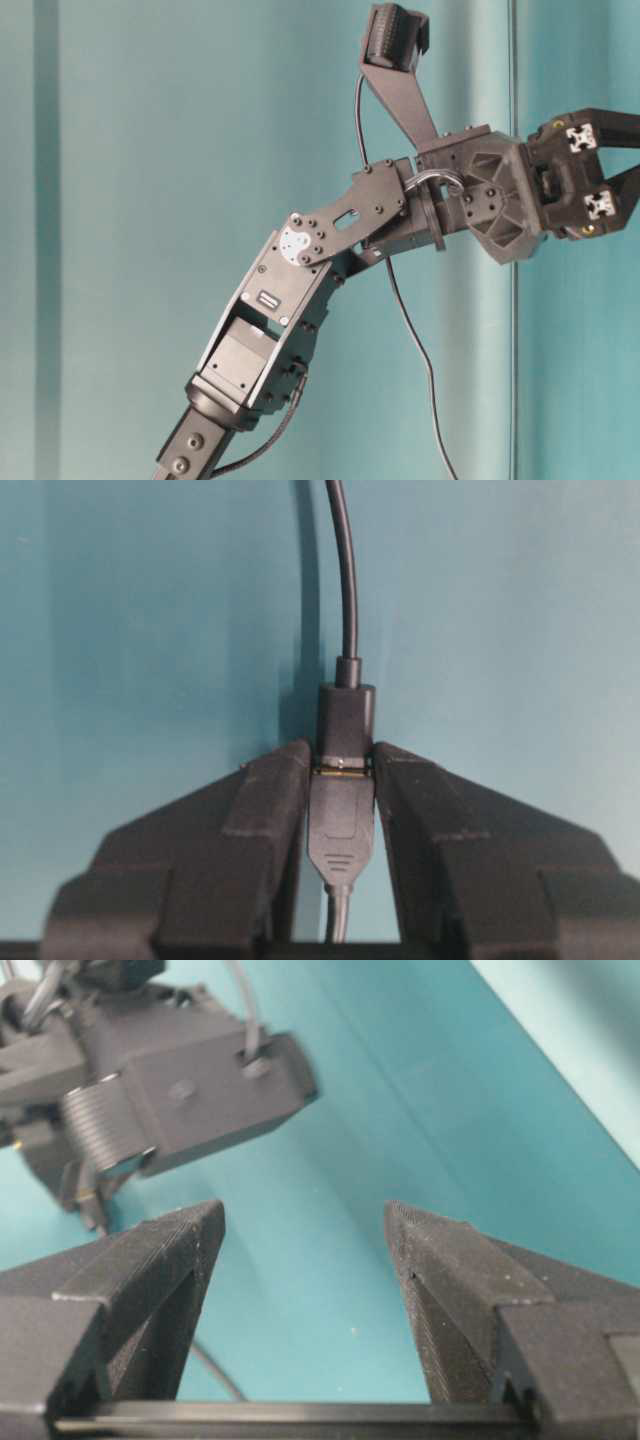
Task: Insert the USB using both arms.
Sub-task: 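Lower the joined cable with the left gripper and release it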
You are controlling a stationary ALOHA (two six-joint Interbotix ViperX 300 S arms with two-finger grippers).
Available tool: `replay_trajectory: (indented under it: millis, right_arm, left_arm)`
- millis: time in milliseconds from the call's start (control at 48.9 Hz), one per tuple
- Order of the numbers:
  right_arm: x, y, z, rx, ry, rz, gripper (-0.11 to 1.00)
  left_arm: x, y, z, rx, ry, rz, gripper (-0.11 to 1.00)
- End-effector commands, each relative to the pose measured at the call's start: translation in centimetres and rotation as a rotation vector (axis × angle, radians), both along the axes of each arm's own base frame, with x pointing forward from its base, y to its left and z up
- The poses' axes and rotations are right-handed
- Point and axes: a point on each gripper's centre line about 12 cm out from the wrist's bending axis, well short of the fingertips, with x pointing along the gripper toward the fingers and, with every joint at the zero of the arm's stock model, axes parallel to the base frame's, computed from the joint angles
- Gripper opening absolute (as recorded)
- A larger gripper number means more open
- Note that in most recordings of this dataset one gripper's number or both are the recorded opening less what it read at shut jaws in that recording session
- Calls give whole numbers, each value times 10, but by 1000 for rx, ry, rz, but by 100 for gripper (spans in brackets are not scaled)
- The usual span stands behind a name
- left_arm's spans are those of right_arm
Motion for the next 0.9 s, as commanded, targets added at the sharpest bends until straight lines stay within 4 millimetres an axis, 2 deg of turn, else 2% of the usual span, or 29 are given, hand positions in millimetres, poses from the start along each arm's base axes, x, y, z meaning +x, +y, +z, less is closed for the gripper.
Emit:
replay_trajectory:
  millis: [0,123,205,307,430,655,880]
  right_arm:
    - [-1,-1,7,12,-28,-1,73]
    - [-2,0,7,16,-31,7,73]
    - [-2,0,5,20,-28,14,73]
    - [-2,1,3,20,-26,22,73]
    - [0,3,1,29,-29,45,73]
    - [2,6,-6,69,-41,109,73]
    - [-2,-7,-7,146,-117,169,73]
  left_arm:
    - [5,-4,23,2,-44,0,37]
    - [7,-4,29,5,-62,1,69]
    - [8,-4,34,6,-74,2,80]
    - [7,-4,43,7,-86,1,79]
    - [-1,-5,65,10,-118,2,79]
    - [-36,-5,95,6,-180,70,78]
    - [-74,-9,115,-1,-311,181,78]
